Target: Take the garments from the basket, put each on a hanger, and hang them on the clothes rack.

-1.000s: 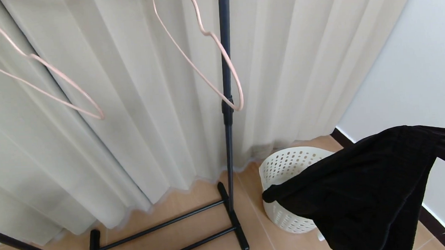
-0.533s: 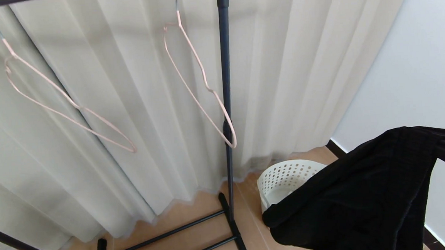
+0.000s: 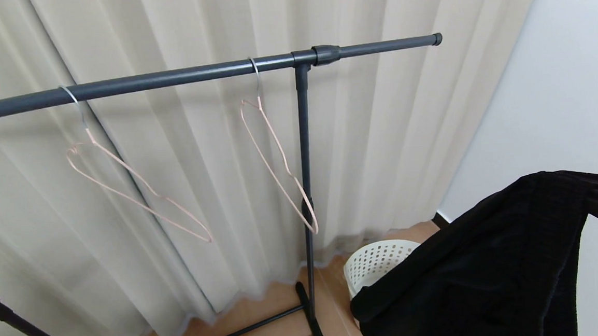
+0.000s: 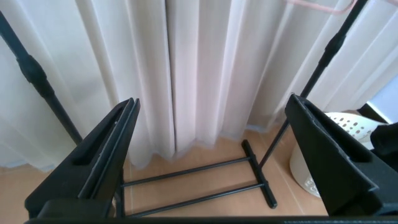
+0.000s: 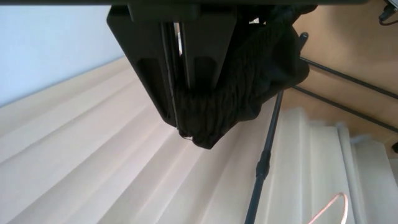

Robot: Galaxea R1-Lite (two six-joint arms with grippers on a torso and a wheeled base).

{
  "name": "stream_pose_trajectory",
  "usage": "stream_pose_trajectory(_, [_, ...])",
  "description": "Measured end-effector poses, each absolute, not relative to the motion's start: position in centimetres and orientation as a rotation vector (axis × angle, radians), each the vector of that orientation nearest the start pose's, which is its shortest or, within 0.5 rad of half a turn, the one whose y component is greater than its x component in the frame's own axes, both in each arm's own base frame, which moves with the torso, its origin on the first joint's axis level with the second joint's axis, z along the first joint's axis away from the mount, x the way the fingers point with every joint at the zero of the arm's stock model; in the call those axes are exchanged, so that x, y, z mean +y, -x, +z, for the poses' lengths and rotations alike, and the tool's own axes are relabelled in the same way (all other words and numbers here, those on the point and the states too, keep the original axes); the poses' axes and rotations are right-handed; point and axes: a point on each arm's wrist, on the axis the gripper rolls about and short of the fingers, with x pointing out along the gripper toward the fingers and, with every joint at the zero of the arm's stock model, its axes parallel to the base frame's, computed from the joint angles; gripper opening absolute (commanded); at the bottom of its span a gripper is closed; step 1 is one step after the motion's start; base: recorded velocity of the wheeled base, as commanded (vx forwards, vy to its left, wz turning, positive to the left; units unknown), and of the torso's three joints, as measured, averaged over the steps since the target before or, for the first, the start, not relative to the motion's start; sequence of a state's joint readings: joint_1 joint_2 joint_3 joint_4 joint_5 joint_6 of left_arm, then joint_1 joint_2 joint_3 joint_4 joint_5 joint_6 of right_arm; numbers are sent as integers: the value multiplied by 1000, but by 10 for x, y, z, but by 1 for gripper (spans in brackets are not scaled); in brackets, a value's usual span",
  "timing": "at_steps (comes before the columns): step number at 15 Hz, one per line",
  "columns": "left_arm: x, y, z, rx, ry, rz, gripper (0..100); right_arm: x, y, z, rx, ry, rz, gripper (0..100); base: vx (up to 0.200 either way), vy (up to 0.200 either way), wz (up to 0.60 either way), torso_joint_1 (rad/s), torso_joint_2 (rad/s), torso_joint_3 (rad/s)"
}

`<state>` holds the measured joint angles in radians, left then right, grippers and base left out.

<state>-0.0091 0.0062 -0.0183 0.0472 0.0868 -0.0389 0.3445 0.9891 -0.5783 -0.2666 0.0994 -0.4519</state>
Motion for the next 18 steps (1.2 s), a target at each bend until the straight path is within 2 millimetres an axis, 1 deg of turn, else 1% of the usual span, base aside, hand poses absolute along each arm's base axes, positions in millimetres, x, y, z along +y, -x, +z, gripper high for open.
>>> stream_pose_trajectory(3, [2, 24, 76, 34, 37, 79, 100, 45, -119, 235, 45, 462, 469, 0, 0, 0, 0, 216, -520, -302])
stream_pose_trajectory(7, [2, 24, 76, 34, 36, 78, 100, 45, -119, 235, 45, 462, 468, 0, 0, 0, 0, 178, -393, -222])
stream_pose_trajectory(10, [2, 24, 76, 34, 37, 79, 100, 45, -120, 235, 45, 462, 467, 0, 0, 0, 0, 165, -362, -69])
stream_pose_trajectory(14, [2, 24, 76, 34, 36, 78, 100, 45, -119, 232, 50, 464, 469, 0, 0, 0, 0, 160, -353, -150])
stream_pose_trajectory(18, [2, 24, 76, 34, 36, 79, 100, 45, -119, 231, 52, 465, 469, 0, 0, 0, 0, 28, -50, -23])
